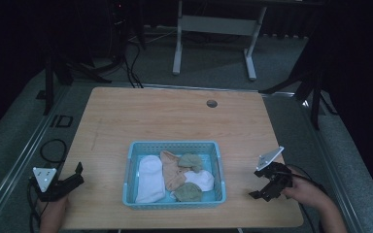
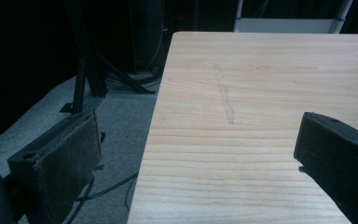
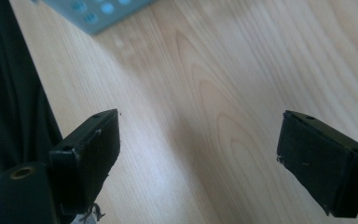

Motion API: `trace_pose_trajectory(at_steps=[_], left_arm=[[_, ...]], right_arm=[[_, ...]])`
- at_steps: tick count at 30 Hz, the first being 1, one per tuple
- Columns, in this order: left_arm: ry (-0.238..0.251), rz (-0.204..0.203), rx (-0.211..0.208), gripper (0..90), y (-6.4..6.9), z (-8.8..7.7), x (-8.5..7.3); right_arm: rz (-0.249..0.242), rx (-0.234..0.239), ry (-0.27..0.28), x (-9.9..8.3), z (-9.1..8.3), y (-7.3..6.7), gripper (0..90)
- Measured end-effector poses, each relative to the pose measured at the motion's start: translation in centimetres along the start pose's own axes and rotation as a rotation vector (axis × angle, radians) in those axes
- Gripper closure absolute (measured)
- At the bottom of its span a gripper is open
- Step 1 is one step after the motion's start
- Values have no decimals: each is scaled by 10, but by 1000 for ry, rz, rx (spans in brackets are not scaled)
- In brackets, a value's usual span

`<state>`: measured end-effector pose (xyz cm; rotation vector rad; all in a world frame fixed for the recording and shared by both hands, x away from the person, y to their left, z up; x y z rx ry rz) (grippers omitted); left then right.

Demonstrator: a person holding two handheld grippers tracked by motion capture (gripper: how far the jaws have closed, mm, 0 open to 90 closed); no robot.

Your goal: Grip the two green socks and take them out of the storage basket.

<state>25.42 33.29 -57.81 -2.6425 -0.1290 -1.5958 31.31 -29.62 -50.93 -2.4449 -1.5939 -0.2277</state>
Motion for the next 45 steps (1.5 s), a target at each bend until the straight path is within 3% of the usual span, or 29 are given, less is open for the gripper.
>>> trace_pose_trajectory(at_steps=[16,29,45], left_arm=[[1,1,-1,4,0,0,0],[2,2,-3,4,0,0,0],[2,3,-7,4,-1,-1,0]], right_arm=[[-89,1,31,33,-17,-11,130],[-178,-2,81,72,-30,-27,132],[-270,35,79,117,-19,-48,125]])
Point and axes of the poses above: each handheld gripper's, and its own axes: z roughly forward along the jaws, x roughly out of its top, y roughly to its right, the point moved 3 cm from there along z, roughly forward along the jaws, and after that the axes turned 10 degrees about -y, right-handed, at the moved point
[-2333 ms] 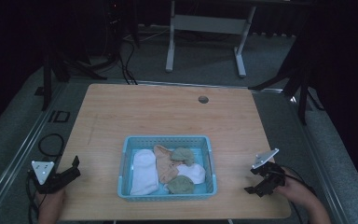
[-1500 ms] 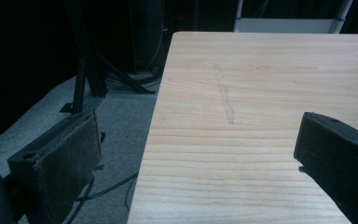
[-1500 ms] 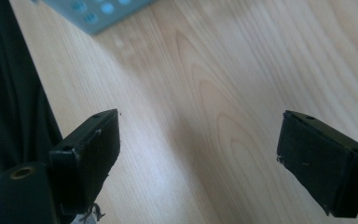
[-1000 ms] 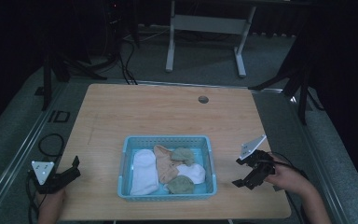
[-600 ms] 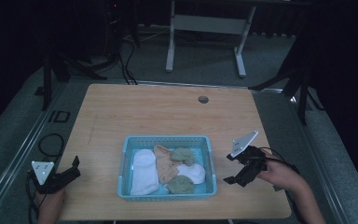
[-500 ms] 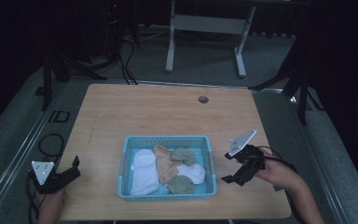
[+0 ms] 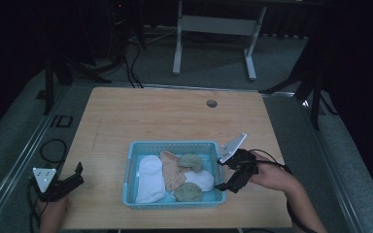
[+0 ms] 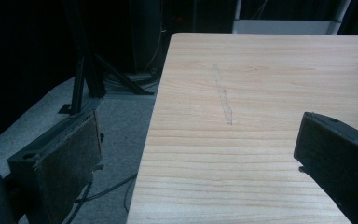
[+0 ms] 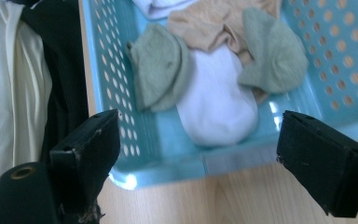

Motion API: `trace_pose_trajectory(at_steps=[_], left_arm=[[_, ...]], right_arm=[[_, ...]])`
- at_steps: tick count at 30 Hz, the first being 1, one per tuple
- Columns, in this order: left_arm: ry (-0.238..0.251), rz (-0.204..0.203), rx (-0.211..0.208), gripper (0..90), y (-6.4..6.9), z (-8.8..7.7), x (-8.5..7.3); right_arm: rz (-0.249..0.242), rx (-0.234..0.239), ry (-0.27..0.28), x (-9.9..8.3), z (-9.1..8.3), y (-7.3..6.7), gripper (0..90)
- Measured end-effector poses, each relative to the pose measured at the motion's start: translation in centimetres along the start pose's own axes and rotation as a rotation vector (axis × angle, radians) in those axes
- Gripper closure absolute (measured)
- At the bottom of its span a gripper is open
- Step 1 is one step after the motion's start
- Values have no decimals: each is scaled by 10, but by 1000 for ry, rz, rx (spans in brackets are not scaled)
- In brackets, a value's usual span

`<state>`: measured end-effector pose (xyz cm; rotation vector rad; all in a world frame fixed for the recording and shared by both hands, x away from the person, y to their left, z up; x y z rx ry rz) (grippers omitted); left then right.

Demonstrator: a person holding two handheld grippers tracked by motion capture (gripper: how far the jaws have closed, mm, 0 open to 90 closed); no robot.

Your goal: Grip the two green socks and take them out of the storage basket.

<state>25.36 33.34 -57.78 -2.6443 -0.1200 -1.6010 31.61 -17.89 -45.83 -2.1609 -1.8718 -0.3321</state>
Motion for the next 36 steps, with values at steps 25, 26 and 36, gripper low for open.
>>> trace_pose_trajectory(at_steps=[25,26,36], left_arm=[[0,2,1,4,1,0,0],[-1,4,0,4,1,0,0],[-1,5,1,4,1,0,0]], right_arm=[[-80,37,-87,46,67,-8,407],[-80,35,-87,48,69,-8,405],[-88,36,-121,53,85,-5,502]])
Point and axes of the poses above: each handheld gripper's, and its own axes: z roughly forward along the jaws, x roughly out of its top, y roughly to its right, the point moved 3 cm from there along z, roughly forward along the jaws, and after that the axes turned 10 degrees about -y, right-handed, at the moved point
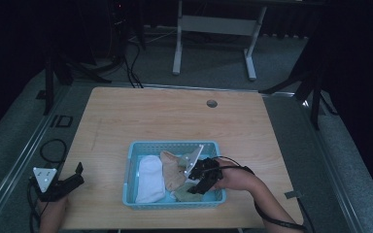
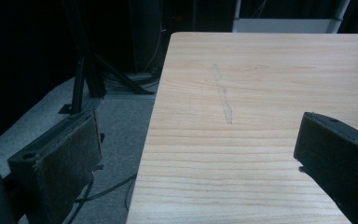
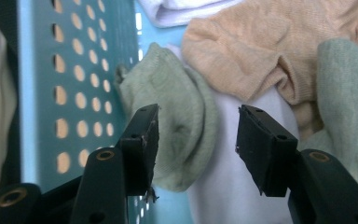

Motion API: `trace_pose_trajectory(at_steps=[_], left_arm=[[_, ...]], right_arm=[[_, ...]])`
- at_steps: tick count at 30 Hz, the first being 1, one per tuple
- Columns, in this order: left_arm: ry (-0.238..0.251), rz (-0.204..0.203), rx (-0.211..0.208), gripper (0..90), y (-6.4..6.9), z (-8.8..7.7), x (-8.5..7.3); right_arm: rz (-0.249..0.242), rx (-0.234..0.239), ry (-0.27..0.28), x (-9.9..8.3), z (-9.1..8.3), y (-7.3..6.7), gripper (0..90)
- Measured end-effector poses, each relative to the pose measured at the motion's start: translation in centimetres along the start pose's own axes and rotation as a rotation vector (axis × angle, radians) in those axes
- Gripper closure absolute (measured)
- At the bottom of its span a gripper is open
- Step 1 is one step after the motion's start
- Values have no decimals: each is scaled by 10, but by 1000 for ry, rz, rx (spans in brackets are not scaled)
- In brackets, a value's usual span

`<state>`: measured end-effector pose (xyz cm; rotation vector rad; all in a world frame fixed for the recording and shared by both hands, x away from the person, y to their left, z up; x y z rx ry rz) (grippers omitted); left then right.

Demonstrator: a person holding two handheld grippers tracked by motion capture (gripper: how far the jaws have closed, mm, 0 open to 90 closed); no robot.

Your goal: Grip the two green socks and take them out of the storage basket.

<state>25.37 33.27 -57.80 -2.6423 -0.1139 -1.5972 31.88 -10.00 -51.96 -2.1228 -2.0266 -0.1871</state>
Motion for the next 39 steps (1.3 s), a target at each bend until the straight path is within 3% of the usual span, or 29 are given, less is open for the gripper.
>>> trace_pose_trajectory(at_steps=[5,9,12,20,23,39], left_arm=[[0,0,0,4,0,0,0],[3,0,0,4,0,0,0],[1,1,1,4,0,0,0],[1,1,2,4,0,0,0],[0,0,2,4,0,0,0],[1,0,1,4,0,0,0]], right_arm=[[-2,0,-21,1,6,1,588],[-34,6,-37,1,8,-4,754],[-52,6,-45,3,4,-7,789],[-80,-5,-17,7,-12,-14,796],[-83,-32,1,8,-25,-15,796],[-47,-119,100,-3,-80,-10,797]])
Point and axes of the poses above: each handheld gripper's, and its own axes: z roughly forward along the jaws, x roughly out of its top, y roughly to its right, the point moved 3 cm from there along z, roughly forward along the jaws, and after that the axes turned 10 degrees about -y, right-handed, at the moved point
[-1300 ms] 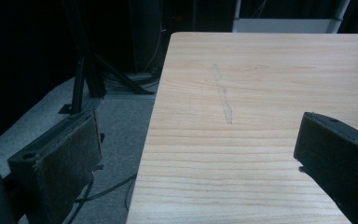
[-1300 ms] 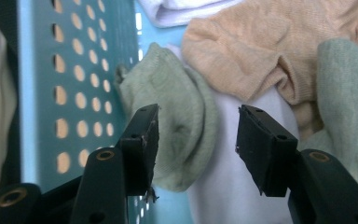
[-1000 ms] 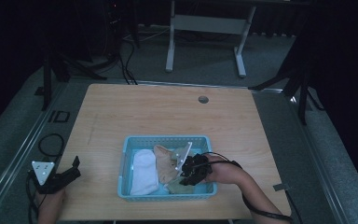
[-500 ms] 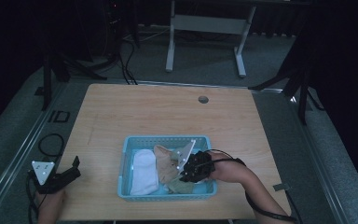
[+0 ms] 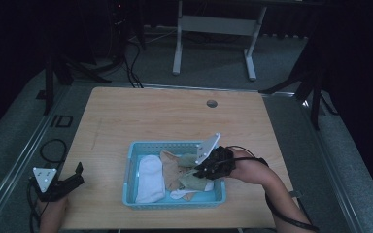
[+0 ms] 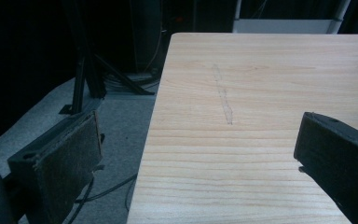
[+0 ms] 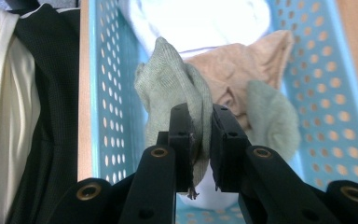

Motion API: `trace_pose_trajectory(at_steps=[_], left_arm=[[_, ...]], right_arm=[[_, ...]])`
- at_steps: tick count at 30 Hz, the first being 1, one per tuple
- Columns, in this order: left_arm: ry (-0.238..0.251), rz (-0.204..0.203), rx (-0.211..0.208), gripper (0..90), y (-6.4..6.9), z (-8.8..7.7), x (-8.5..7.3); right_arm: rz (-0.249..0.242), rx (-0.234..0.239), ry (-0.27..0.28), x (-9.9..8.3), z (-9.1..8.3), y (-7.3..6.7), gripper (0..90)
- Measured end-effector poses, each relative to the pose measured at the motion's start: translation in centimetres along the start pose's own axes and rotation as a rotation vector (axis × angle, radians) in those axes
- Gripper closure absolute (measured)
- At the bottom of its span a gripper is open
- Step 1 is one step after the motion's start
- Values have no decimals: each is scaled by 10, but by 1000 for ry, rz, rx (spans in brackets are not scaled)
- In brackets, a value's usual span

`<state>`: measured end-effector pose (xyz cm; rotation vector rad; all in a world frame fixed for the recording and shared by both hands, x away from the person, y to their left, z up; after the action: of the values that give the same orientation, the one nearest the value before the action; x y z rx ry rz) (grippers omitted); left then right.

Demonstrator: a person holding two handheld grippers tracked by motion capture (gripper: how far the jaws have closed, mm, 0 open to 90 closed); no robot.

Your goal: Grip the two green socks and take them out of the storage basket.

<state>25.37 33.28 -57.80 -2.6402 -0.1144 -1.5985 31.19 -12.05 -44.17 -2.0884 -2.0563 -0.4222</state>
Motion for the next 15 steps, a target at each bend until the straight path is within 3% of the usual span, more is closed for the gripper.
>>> trace_pose_trajectory(at_steps=[8,15], left_arm=[[0,-2,3,4,0,0,0],[-2,-3,3,4,0,0,0]], right_arm=[[38,-56,47,-11,-29,4,797],[88,-96,75,-32,-51,8,797]])
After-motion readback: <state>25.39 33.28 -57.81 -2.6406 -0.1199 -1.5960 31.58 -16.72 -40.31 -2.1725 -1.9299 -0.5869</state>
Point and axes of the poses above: each handheld gripper's, and its own axes: z roughly forward along the jaws, x roughly out of its top, y roughly to its right, the point moved 3 cm from there along z, roughly forward along the jaws, and after that the axes turned 10 degrees about -y, right-handed, at the moved point
